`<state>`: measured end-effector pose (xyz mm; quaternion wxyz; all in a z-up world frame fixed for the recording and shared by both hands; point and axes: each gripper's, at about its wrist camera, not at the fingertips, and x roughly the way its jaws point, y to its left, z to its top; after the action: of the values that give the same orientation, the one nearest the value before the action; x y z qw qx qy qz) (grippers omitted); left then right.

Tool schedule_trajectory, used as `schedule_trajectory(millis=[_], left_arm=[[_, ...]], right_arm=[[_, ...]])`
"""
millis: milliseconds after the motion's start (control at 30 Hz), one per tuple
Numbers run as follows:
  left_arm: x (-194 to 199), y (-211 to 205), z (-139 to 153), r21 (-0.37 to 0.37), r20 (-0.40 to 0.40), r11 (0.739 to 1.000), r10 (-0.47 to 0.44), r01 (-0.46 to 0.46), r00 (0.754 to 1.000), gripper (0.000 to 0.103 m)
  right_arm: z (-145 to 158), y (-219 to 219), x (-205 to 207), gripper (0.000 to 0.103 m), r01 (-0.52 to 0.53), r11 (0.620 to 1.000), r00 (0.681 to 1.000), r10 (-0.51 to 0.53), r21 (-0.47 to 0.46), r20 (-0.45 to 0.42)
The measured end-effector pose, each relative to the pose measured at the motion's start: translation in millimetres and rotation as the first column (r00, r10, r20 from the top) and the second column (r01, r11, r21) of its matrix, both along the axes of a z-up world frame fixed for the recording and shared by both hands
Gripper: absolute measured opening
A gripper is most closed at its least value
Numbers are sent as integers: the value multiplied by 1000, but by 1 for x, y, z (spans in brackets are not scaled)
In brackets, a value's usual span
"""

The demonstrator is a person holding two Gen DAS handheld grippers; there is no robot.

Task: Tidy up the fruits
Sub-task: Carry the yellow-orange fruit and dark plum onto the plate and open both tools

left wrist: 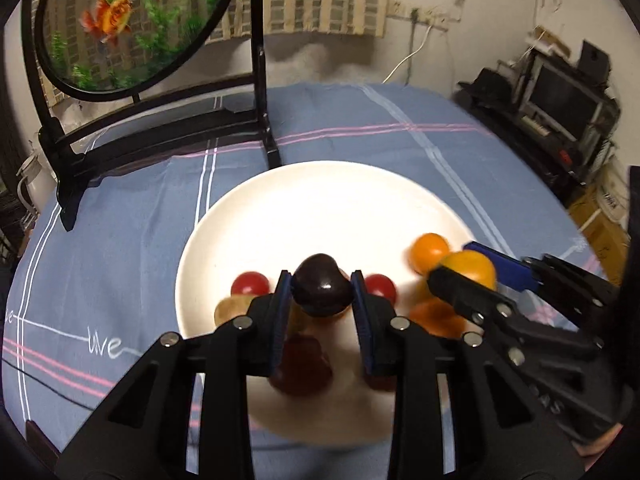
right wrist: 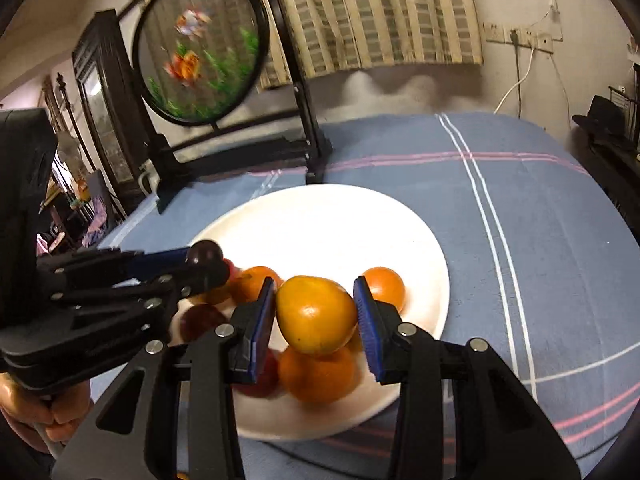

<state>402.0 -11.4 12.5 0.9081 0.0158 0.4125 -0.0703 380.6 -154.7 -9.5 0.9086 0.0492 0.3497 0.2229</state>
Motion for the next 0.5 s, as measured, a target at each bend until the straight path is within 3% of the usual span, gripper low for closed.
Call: schedule_trajectory(millis=[133, 167, 200, 233, 300, 500], left_arm=[[12, 2, -11, 4, -22, 1000, 11, -11, 1000, 31], [12, 2, -13, -1, -23, 1000, 10, -10, 1000, 36], [12, 2, -13, 2, -24, 1000, 13, -13, 1000, 49], [11, 4, -12, 8, -19, 1000, 30, -30, 999, 55], [2, 13, -3, -12, 4, 998, 67, -67, 998, 83], [-58, 48, 24, -56, 55, 990, 135, -132, 989, 100]], right_arm=[[-4, 4, 9, 40, -15, 1000, 1000, 15, -20, -14], [-5, 4, 10, 43, -16, 1000, 1000, 16, -25, -20], [-5, 6, 10, 46, -18, 999, 1000, 18, -27, -20], [-3, 5, 8, 54, -9, 1000, 1000, 8, -28, -9], [7, -1, 1, 57, 7, 1000, 1000, -7, -19, 25], [28, -15, -32, 63, -28, 998, 999, 26, 57, 34]])
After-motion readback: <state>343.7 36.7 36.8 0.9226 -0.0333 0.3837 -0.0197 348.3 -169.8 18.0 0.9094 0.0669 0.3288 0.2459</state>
